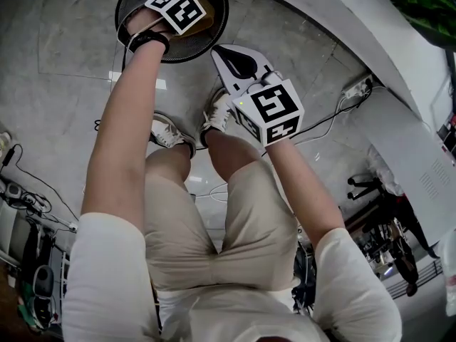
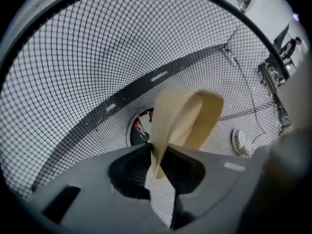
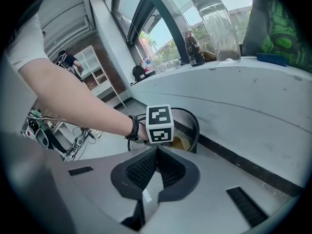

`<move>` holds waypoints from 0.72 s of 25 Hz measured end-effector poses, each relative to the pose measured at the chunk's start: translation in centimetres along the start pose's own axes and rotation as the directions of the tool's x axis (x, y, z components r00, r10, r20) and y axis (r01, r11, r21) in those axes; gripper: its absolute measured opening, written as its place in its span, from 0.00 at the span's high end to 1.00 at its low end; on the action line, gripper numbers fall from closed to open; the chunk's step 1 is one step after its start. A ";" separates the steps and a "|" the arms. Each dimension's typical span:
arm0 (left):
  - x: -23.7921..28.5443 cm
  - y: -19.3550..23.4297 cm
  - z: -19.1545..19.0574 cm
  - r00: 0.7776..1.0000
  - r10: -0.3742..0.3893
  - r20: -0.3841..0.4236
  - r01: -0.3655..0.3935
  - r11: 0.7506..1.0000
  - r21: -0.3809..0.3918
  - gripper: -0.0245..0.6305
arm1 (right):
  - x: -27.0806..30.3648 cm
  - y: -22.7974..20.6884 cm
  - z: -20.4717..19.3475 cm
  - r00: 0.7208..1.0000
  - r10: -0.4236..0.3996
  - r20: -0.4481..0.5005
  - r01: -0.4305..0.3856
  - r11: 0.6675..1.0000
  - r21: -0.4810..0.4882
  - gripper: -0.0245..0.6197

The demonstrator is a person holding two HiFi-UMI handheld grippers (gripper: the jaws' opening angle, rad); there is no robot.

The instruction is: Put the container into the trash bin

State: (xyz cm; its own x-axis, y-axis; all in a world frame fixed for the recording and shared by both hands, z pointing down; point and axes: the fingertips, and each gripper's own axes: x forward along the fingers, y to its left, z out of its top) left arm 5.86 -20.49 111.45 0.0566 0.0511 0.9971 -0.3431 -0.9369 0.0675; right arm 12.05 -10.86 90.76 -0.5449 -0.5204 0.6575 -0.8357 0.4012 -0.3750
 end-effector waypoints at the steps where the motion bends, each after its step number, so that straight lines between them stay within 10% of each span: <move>1: 0.0 -0.1 0.2 1.000 -0.013 0.017 0.013 1.000 -0.022 0.88 | 0.0 0.0 -0.1 1.000 -0.003 -0.002 0.003 1.000 0.000 0.96; 18: -6.8 -1.7 2.1 0.983 -0.025 0.180 0.040 0.996 -0.077 0.68 | -2.7 3.0 1.8 1.000 -0.017 -0.018 0.017 1.000 -0.007 0.96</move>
State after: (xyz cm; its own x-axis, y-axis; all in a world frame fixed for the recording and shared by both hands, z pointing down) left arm 8.06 -19.95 104.48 0.2335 0.0117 0.9723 -0.4120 -0.9045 0.1098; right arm 10.86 -9.61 86.69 -0.5290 -0.5139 0.6753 -0.8445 0.3973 -0.3591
